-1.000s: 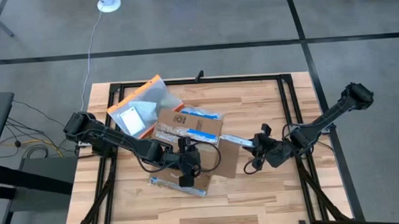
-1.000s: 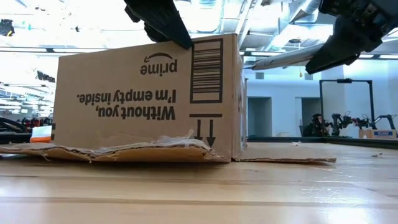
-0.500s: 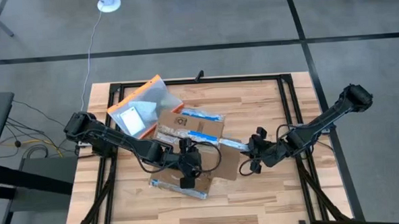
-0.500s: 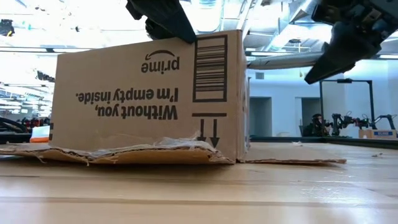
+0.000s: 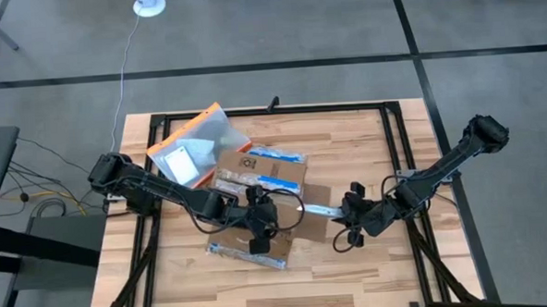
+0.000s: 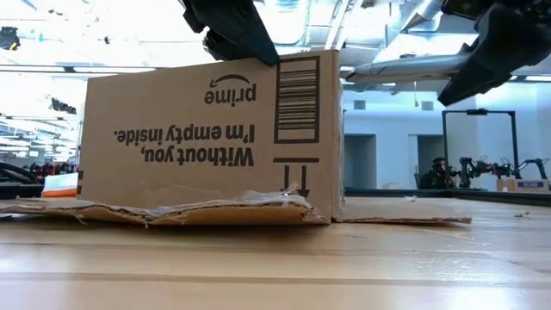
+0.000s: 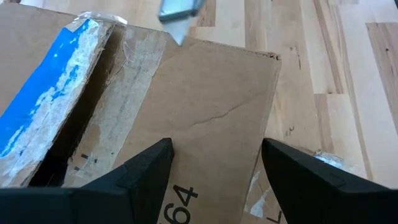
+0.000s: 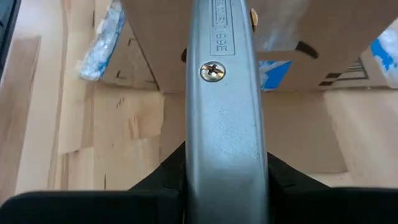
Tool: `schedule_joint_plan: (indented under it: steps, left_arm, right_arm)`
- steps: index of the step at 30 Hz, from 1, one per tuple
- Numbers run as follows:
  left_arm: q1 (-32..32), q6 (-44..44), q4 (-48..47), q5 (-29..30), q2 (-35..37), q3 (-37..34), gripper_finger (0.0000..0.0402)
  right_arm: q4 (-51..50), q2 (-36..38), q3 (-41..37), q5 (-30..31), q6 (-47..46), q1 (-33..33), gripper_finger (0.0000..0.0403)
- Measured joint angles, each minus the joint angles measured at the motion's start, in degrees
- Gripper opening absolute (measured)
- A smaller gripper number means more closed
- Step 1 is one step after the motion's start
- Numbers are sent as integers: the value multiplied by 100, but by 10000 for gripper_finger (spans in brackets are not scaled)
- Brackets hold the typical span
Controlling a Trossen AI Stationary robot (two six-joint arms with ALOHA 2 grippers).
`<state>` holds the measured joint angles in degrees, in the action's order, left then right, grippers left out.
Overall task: Unpack boxes
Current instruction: Break down the box using the silver cutter until it is completely flat
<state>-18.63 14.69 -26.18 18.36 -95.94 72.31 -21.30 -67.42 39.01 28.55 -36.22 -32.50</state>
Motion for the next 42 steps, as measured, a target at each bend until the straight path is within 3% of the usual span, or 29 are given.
schedule_joint_plan:
  steps: [9,42]
  left_arm:
    - [-41,262,-679,3,458,384,237]
    - [-52,261,-761,50,461,424,237]
  right_arm:
    - [-1459,73,635,141,-384,-1,88]
    - [-1419,-147,668,475,-181,216,88]
